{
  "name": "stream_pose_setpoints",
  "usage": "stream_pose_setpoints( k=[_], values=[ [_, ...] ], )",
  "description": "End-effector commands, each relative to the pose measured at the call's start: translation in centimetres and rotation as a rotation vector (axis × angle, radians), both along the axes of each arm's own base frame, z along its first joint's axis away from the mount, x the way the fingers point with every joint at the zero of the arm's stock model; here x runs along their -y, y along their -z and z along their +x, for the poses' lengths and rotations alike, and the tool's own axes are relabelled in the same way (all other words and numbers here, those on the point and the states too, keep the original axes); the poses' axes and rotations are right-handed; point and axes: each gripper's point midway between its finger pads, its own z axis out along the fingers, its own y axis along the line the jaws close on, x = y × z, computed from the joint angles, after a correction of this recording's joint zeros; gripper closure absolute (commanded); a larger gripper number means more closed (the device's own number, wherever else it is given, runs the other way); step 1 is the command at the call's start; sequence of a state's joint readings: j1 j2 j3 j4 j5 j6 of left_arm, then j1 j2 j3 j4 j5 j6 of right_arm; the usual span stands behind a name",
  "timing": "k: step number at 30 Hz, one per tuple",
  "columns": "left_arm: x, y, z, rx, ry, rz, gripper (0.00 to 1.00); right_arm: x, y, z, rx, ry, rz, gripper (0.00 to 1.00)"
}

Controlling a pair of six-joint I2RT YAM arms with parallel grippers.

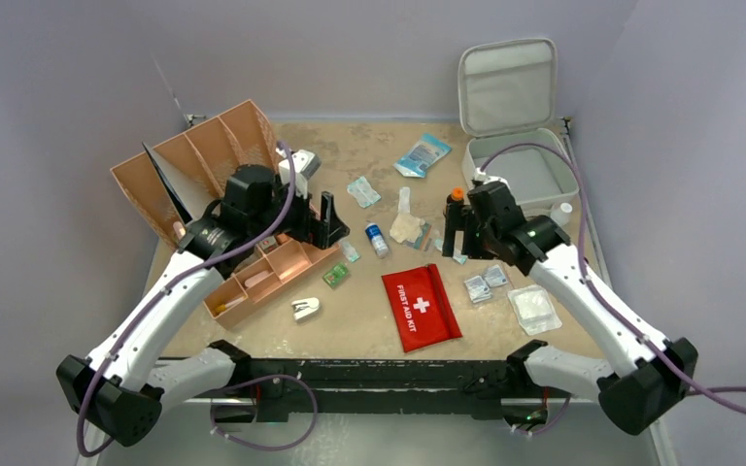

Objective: Organize the medicine kit
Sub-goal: Pick up the medicine pouch from the center of the board.

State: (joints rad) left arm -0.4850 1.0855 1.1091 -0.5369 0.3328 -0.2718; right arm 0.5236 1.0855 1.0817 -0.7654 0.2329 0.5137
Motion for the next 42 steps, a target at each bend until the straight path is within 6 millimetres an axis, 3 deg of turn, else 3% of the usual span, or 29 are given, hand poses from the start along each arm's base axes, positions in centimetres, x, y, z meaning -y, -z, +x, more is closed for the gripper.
stream_pose_setpoints(
  k=[1, 6, 13, 23, 30, 38, 42],
  values=[
    [-1.3, -0.2, -0.2, 0.108, -0.014, 0.039, 0.07, -2.1, 2.9, -0.2, -0.092, -0.122, 0.011, 0.11],
    [-1.7, 1.4, -0.6, 0.098, -0.009, 0.06, 0.08, -2.3, 7.3, -1.0, -0.196, -0.112, 0.0, 0.42],
    [-1.5, 2.1, -0.9, 0.09, 0.008, 0.05, 0.09, -3.3, 11.2, -1.0, -0.277, -0.171, -0.01, 0.59],
    [-1.6, 2.3, -1.0, 0.09, 0.011, 0.058, 0.11, -3.2, 15.1, -0.7, -0.324, -0.178, -0.046, 0.58],
    [-1.4, 2.4, -0.9, 0.084, 0.014, 0.059, 0.13, -3.8, 16.7, -1.1, -0.354, -0.204, -0.027, 0.56],
    [-1.2, 2.6, -0.9, 0.068, 0.02, 0.05, 0.15, -4.4, 17.5, -1.3, -0.371, -0.25, -0.009, 0.5],
    [-1.2, 2.6, -0.9, 0.068, 0.019, 0.051, 0.16, -4.5, 16.8, -1.6, -0.373, -0.261, 0.003, 0.47]
  ],
)
